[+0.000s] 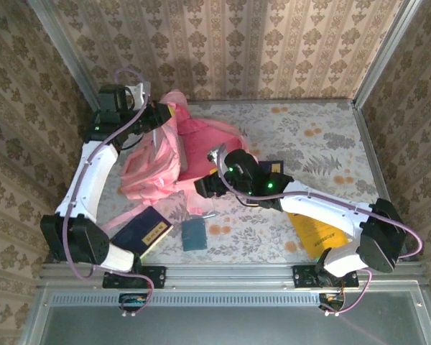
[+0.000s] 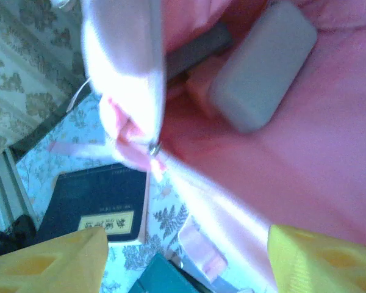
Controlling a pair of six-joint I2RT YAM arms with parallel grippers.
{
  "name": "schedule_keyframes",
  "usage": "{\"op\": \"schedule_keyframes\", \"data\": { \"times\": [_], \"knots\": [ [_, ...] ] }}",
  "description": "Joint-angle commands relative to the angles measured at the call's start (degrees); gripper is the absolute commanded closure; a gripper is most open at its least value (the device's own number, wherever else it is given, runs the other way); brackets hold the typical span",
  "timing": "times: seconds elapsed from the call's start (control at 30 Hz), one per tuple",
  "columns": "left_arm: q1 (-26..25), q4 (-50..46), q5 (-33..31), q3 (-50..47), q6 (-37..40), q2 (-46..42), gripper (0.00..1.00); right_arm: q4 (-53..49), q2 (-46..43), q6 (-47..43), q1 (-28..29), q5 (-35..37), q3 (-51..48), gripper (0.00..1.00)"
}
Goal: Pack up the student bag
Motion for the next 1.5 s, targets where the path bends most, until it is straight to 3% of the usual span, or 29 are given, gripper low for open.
{"op": "schedule_keyframes", "data": {
  "times": [0.0, 0.27, 0.33, 0.57, 0.97, 1.47],
  "knots": [
    [0.74, 2.05, -3.84, 3.52, 3.41, 0.99, 1.0, -6.48, -0.47, -7.06, 3.67, -0.94, -0.73, 0.4],
    [0.65, 8.76, -2.08, -4.04, -0.79, 0.2, 1.0, -15.13, 9.53, -13.31, 14.47, -1.21, 3.43, 0.82],
    [0.4, 10.41, -1.8, -5.8, -1.34, -0.07, 1.0, -16.83, 13.55, -13.36, 15.99, -1.33, 5.83, 0.86],
    [0.16, 12.7, -1.53, -8.59, -1.65, -0.69, 1.0, -23.99, 25.81, -13.45, 18.62, 2.79, 15.2, 0.89],
    [1.7, 18.45, 3.21, -11.47, -7.03, -0.04, 1.0, -30.88, 34.87, -12.05, 19.42, 9.6, 25.17, 0.82],
    [1.96, 19.53, 4.49, -11.86, -8.02, 0.16, 1.0, -34.66, 34.7, -10.03, 17.87, 6.86, 19.86, 0.79]
  ]
}}
